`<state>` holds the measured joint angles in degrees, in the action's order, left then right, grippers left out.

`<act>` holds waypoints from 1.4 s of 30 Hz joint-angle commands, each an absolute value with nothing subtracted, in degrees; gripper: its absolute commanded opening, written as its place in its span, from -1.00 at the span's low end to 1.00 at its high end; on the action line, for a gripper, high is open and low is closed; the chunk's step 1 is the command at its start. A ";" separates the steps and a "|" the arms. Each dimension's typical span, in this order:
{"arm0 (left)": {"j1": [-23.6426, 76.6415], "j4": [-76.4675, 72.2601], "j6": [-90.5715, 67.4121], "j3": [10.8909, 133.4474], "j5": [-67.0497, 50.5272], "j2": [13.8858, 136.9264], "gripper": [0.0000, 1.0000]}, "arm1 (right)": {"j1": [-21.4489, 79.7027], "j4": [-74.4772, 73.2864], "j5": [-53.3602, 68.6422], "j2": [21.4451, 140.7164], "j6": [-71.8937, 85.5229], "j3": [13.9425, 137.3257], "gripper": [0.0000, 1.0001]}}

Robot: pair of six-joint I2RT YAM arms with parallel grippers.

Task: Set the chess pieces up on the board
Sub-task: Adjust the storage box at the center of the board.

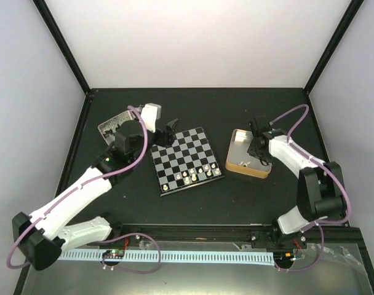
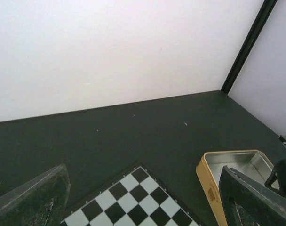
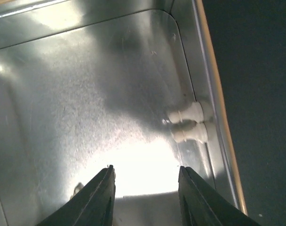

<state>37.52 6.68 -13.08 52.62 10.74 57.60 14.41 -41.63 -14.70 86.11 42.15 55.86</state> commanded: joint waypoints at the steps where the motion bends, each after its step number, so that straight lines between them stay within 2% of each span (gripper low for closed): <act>1: 36.61 2.91 -10.89 59.34 11.29 63.09 0.79 | 14.14 -43.27 -19.08 90.96 42.54 59.84 -0.24; 7: 35.15 6.00 -12.01 65.45 8.57 69.57 0.79 | 14.22 -45.37 -19.50 93.99 40.74 61.02 -0.11; 15: 30.06 11.53 -11.75 69.94 3.82 72.99 0.78 | 14.23 -42.98 -5.29 97.93 37.37 71.63 0.17; 19: 27.91 14.51 -9.59 69.91 3.06 71.73 0.79 | 14.15 -44.02 -3.81 103.03 45.25 78.27 0.35; 22: 26.79 15.21 -9.31 68.62 3.68 70.53 0.79 | 14.14 -44.34 -6.09 105.65 54.34 81.63 0.41; 27: 25.99 15.65 -7.73 67.50 2.74 69.33 0.79 | 13.15 -41.81 -8.08 106.60 66.72 81.90 0.42; 35: 24.43 16.01 -4.20 67.17 2.50 69.13 0.79 | 8.77 -39.10 -5.20 110.74 73.85 81.18 0.36; 42: 23.09 15.82 -3.43 66.73 1.57 69.24 0.79 | 7.65 -39.10 -6.56 113.55 72.36 83.02 0.03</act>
<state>24.01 15.27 -5.06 67.22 2.83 70.00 7.66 -39.35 -4.99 112.95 72.05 80.77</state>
